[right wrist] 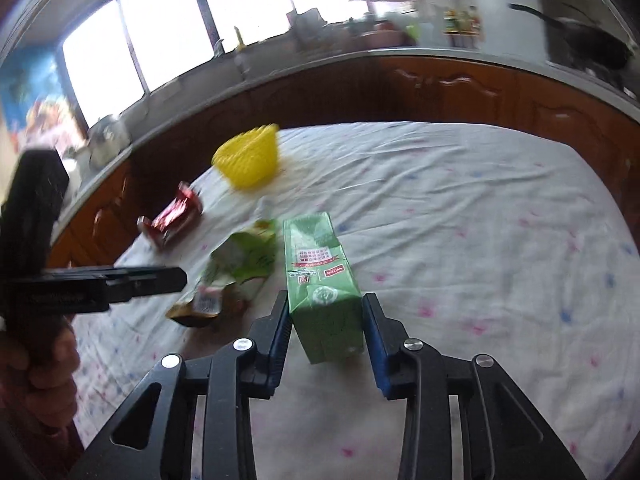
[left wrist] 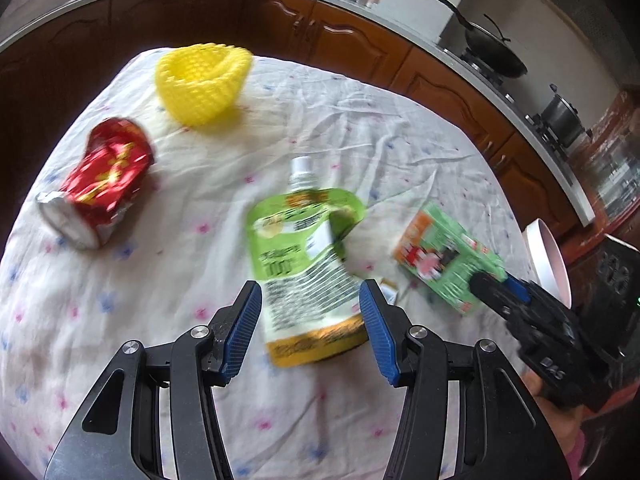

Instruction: Collect trash

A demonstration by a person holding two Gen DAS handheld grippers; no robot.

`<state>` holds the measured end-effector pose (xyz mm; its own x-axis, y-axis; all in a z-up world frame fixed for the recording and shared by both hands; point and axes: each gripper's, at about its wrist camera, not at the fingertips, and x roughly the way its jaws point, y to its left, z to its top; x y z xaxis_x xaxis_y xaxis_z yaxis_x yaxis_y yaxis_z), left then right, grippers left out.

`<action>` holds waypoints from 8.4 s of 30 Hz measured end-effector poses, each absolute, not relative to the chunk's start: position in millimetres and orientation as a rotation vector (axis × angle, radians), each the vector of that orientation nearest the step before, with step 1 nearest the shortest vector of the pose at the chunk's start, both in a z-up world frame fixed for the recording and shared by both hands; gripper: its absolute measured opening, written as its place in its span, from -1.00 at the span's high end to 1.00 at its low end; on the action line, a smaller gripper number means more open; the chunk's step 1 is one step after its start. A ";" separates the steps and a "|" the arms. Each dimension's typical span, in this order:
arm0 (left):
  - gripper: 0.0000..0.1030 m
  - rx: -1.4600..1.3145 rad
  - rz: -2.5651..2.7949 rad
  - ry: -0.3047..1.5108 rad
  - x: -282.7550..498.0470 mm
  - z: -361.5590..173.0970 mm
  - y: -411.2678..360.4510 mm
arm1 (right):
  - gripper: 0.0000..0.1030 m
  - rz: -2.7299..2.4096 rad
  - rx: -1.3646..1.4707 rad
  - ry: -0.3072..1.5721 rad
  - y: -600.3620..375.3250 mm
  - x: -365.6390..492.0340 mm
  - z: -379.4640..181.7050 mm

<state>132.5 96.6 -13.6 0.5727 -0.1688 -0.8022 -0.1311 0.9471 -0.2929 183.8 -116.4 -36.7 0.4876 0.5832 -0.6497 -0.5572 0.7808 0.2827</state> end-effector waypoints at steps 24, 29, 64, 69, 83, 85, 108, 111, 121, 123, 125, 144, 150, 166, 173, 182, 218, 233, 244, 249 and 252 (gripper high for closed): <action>0.20 -0.296 -0.078 1.007 167.1 -27.0 84.3 | -0.81 0.608 -0.047 0.882 -145.4 178.9 -21.5; 0.27 -0.295 -0.078 1.014 176.5 -30.6 88.6 | -0.17 0.637 -0.077 0.947 -126.6 190.2 -38.3; 0.83 -0.021 -0.484 0.871 169.2 36.4 -138.4 | 0.39 0.286 0.324 0.732 -362.1 136.3 3.8; 0.83 -0.001 -0.511 0.869 171.0 39.5 -161.6 | 0.39 0.250 0.337 0.715 -378.8 135.8 6.9; 0.83 0.028 -0.587 0.871 191.7 52.0 -213.7 | 0.39 0.170 0.364 0.683 -420.9 136.7 9.3; 0.83 0.033 -0.604 0.873 197.0 54.6 -224.5 | 0.38 0.158 0.371 0.682 -429.2 141.2 9.8; 0.83 0.105 -0.691 1.000 272.3 42.9 -321.2 | 0.38 0.112 0.367 0.754 -469.7 197.4 0.2; 0.83 0.112 -0.692 1.015 279.7 38.6 -327.9 | 0.38 0.105 0.370 0.767 -473.8 200.6 -2.6; 0.82 0.126 -0.682 1.064 292.4 23.8 -341.1 | 0.38 0.093 0.379 0.811 -483.7 211.7 -15.1; 0.82 0.128 -0.679 1.071 294.1 21.6 -342.1 | 0.38 0.091 0.373 0.819 -484.6 215.1 -16.3; 0.82 0.135 -0.674 1.075 295.4 20.0 -343.3 | 0.38 0.088 0.369 0.825 -485.1 217.6 -17.1; 0.54 0.127 -0.643 1.104 302.0 14.8 -340.8 | 0.31 0.088 0.402 0.861 -490.9 224.8 -23.8; 0.38 0.099 -0.635 1.078 292.7 20.3 -324.3 | 0.27 0.085 0.414 0.845 -490.3 217.9 -19.7; 0.04 -0.036 -0.559 0.998 238.5 24.9 -250.0 | -0.35 0.118 0.490 0.716 -452.2 164.7 -7.9; -0.02 -0.079 -0.522 0.970 213.6 21.9 -219.1 | -0.51 0.108 0.470 0.647 -425.9 142.7 4.9; -0.23 -0.112 -0.456 0.902 181.0 24.2 -182.3 | -0.69 0.109 0.506 0.580 -399.7 114.9 6.8; -1.00 -0.064 -0.215 0.421 32.6 37.3 -92.6 | -1.00 0.040 0.157 0.143 -319.0 -1.5 36.4; -1.00 -0.022 -0.128 0.500 22.1 5.1 -87.3 | -1.00 0.050 0.180 0.288 -310.9 4.8 -4.6; -1.00 0.023 -0.098 0.515 22.2 5.7 -91.0 | -1.00 0.044 0.195 0.330 -309.0 9.6 -3.1; -1.00 0.045 -0.083 0.508 21.3 8.2 -93.4 | -1.00 0.038 0.183 0.346 -305.9 12.2 -3.1; -1.00 0.052 -0.079 0.505 20.8 9.4 -94.8 | -1.00 0.034 0.185 0.349 -306.5 13.5 -4.0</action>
<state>20.8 -94.8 9.4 0.8724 -0.0627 -0.4848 0.0885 0.9956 0.0306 13.5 -306.5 -4.0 0.9393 0.0648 -0.3369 -0.0010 0.9825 0.1862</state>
